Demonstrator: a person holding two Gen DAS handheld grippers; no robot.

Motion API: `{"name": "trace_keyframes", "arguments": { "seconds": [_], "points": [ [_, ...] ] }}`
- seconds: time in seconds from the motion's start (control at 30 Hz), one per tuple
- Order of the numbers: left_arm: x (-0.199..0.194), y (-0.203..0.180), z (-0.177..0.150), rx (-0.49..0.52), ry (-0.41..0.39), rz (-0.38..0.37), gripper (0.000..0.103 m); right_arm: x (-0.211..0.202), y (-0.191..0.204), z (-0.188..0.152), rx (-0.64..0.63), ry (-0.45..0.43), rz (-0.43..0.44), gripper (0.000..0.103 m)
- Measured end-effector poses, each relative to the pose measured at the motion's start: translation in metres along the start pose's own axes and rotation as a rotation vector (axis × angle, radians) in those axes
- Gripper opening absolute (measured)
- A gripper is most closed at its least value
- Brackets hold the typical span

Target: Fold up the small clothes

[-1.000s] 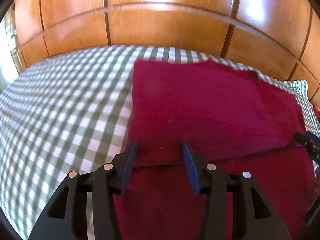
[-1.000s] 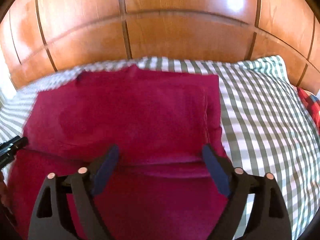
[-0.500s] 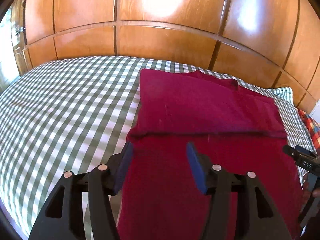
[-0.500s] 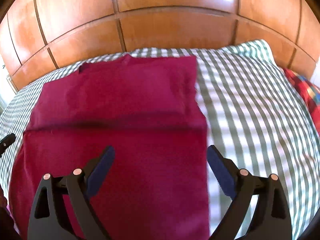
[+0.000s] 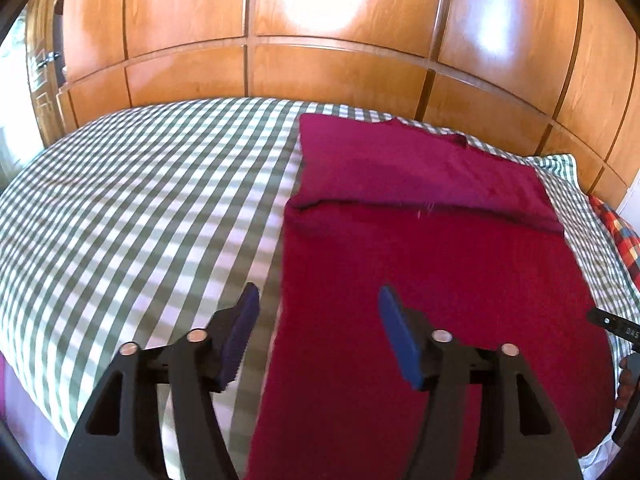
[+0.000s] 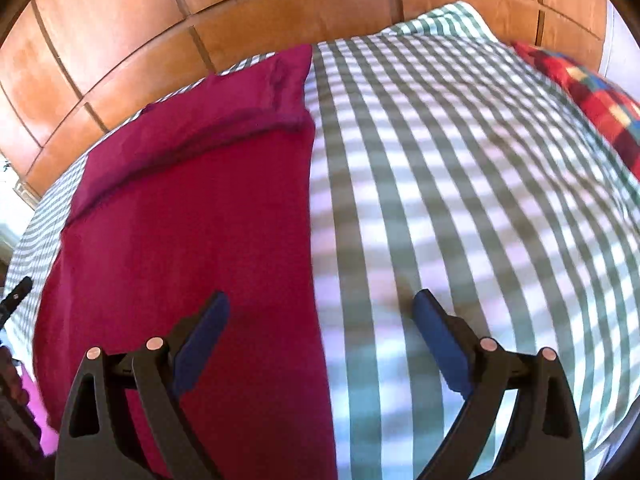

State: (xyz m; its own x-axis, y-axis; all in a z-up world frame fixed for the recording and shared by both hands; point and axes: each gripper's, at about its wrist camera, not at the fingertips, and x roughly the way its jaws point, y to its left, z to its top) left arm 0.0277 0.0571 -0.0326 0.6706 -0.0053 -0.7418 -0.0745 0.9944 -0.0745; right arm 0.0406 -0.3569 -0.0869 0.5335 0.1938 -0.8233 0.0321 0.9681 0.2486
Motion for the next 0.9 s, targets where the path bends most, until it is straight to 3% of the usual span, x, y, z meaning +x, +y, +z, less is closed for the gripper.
{"name": "trace_keyframes", "arguments": {
  "seconds": [0.27,0.33,0.43,0.53,0.6,0.7,0.8,0.9],
  "points": [
    [-0.016,0.039,-0.036,-0.045,0.080,-0.041,0.063,-0.028,-0.012,-0.038,-0.001,0.068,0.121,0.090],
    [-0.021,0.045,-0.046,-0.044,0.102,-0.058,0.063,-0.035,-0.013,-0.048,-0.006,0.084,0.133,0.083],
    [-0.030,0.051,-0.067,-0.054,0.152,-0.128,0.063,-0.044,-0.013,-0.063,-0.035,0.121,0.153,0.060],
    [-0.037,0.048,-0.081,-0.044,0.200,-0.198,0.062,-0.048,-0.009,-0.080,-0.072,0.168,0.179,0.043],
    [-0.040,0.041,-0.089,-0.015,0.220,-0.227,0.051,-0.048,0.000,-0.091,-0.119,0.201,0.196,0.029],
    [-0.040,0.033,-0.093,0.005,0.244,-0.265,0.017,-0.046,0.010,-0.095,-0.158,0.204,0.185,0.012],
    [-0.049,0.029,-0.087,0.011,0.227,-0.304,0.012,-0.055,0.017,-0.087,-0.166,0.195,0.233,0.009],
    [-0.062,0.037,-0.072,-0.056,0.181,-0.392,0.011,-0.073,0.019,-0.067,-0.144,0.142,0.309,0.009]
  ]
}}
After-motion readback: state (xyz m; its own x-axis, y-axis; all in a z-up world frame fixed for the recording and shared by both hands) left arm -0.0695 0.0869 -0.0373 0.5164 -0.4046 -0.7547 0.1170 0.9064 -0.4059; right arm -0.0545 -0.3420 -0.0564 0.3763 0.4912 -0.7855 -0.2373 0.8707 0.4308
